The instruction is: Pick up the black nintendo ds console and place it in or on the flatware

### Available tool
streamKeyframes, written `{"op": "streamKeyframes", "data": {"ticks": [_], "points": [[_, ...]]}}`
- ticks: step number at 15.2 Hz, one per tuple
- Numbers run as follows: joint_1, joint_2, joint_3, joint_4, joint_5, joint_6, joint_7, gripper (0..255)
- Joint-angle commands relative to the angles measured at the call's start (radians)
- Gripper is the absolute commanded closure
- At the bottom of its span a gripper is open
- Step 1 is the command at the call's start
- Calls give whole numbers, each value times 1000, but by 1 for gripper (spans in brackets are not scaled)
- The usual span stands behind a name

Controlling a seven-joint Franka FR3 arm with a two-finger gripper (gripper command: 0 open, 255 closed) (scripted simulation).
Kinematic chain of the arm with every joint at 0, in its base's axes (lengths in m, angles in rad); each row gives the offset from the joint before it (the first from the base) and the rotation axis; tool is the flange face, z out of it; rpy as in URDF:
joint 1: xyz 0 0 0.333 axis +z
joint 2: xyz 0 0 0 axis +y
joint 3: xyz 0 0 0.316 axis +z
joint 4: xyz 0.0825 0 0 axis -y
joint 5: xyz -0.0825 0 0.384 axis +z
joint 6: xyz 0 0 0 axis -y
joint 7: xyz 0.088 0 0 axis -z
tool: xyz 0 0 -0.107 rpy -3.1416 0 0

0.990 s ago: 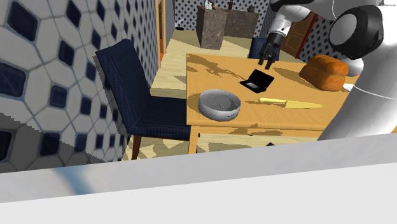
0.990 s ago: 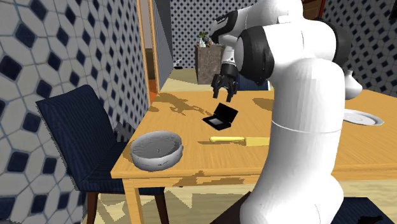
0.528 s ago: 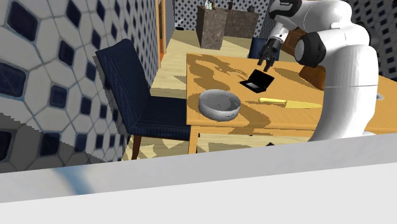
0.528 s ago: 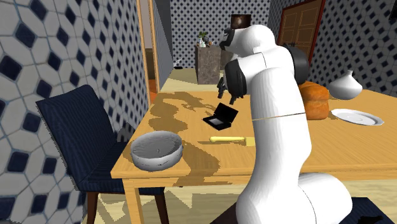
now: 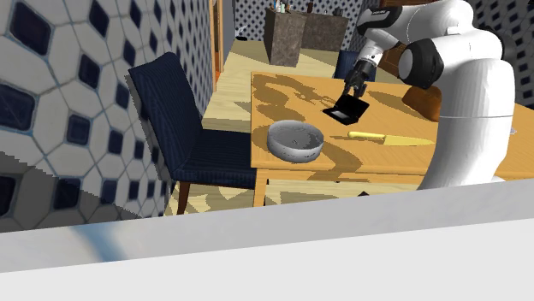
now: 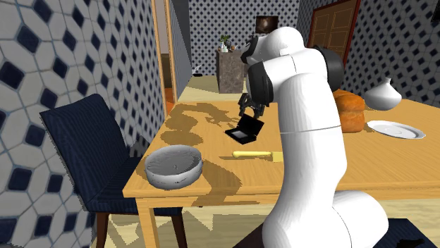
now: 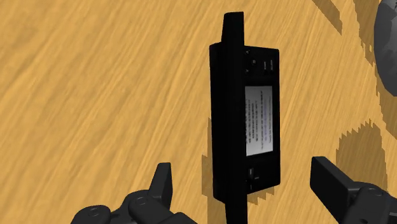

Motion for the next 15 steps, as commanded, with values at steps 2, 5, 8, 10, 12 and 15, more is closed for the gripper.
{"op": "streamKeyframes", "data": {"ticks": [2,5,8,10,12,15], "points": [[3,-4,0,-10,-1,7,0,0],[3,-4,0,-10,-1,7,0,0],[3,-4,0,-9,-1,7,0,255],[3,-4,0,-9,-1,7,0,255],[4,-5,0,-11,-2,7,0,255],[6,-8,0,-17,-2,11,0,255]]}}
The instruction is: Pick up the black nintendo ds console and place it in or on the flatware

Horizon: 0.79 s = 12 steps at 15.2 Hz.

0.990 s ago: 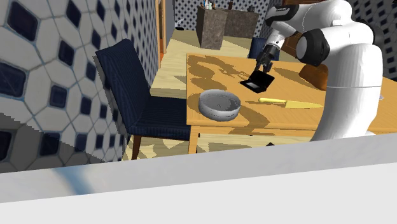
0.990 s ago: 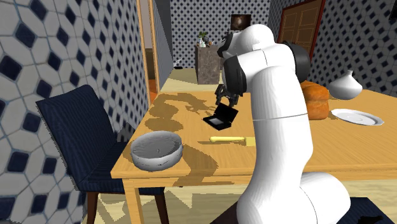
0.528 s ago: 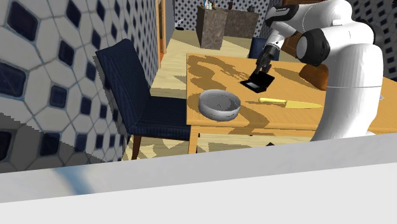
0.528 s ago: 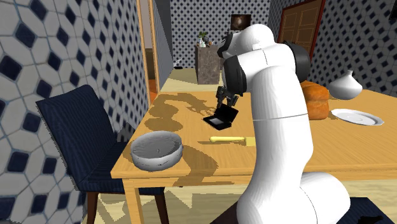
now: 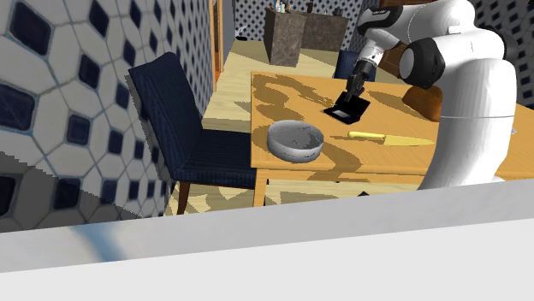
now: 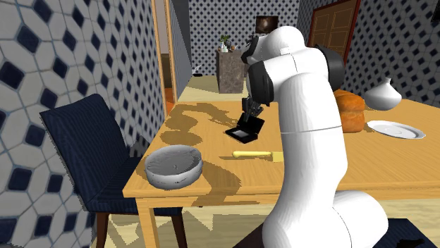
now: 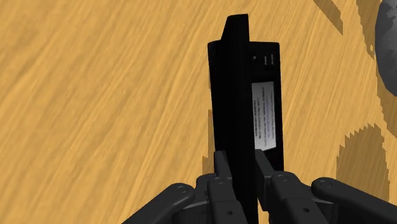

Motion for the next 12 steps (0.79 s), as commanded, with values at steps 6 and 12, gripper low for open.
{"op": "streamKeyframes", "data": {"ticks": [6,12], "points": [[-15,11,3,79,10,-68,23,255],[-41,29,6,188,29,-154,54,255]]}}
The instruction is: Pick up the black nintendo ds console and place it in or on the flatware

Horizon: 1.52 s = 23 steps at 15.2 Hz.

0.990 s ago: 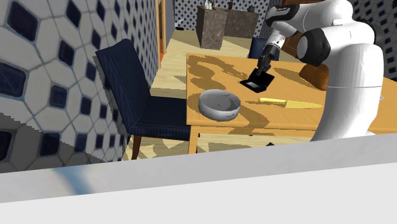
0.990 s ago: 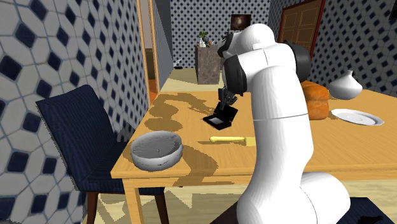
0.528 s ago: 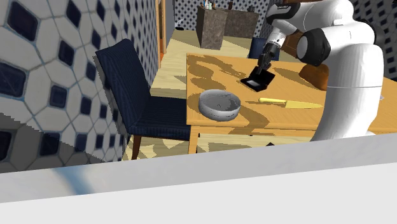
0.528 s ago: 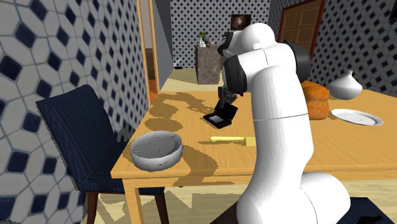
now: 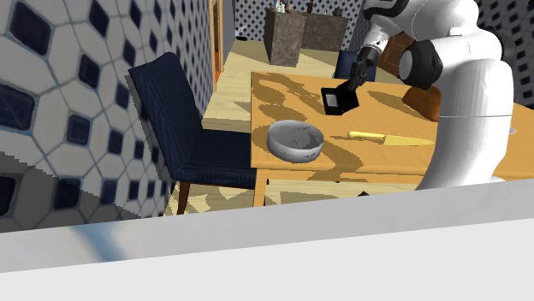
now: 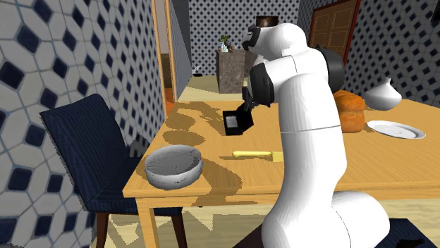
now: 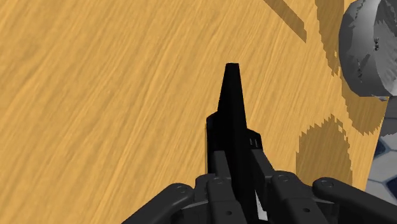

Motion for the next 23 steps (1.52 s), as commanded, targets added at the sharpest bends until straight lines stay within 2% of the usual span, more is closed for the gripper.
{"op": "streamKeyframes", "data": {"ticks": [1,12,14,16,19,23], "points": [[-11,11,2,43,9,-33,11,255],[-106,106,26,349,92,-225,96,255],[-10,-15,9,156,41,-148,97,255],[64,-112,6,16,6,-88,120,255],[149,-237,19,-150,-33,-11,174,255],[233,-379,57,-322,-64,75,262,255]]}}
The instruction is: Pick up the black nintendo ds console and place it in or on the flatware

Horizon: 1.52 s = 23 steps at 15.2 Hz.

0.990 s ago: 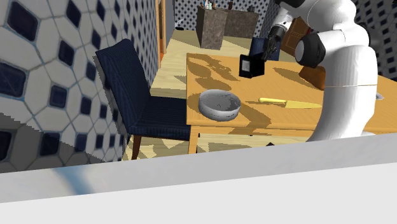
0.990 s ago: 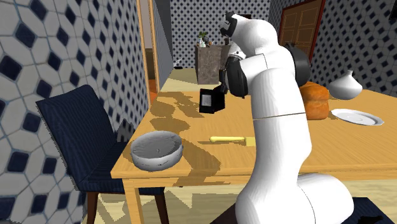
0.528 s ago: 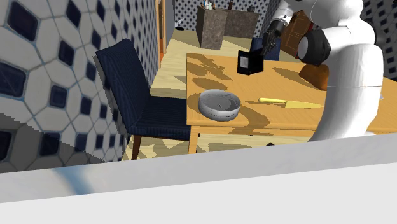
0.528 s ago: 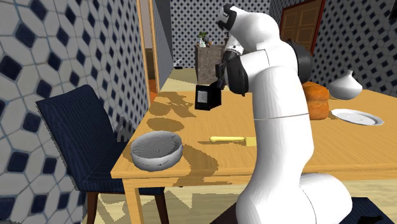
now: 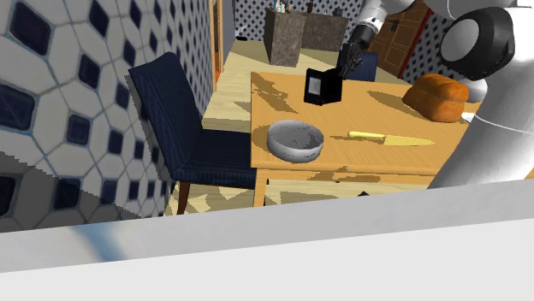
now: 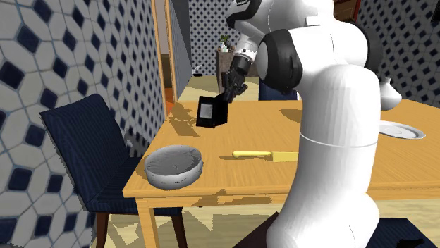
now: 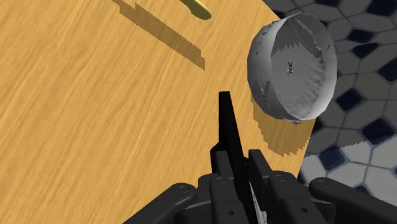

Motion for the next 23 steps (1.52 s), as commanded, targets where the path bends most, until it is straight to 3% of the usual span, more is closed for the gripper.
{"op": "streamKeyframes", "data": {"ticks": [1,8,16,23], "points": [[35,-67,20,-80,-13,40,44,255],[126,-251,121,-287,-19,161,211,255],[203,-387,254,-438,20,279,394,255],[205,-403,267,-531,20,355,370,255]]}}
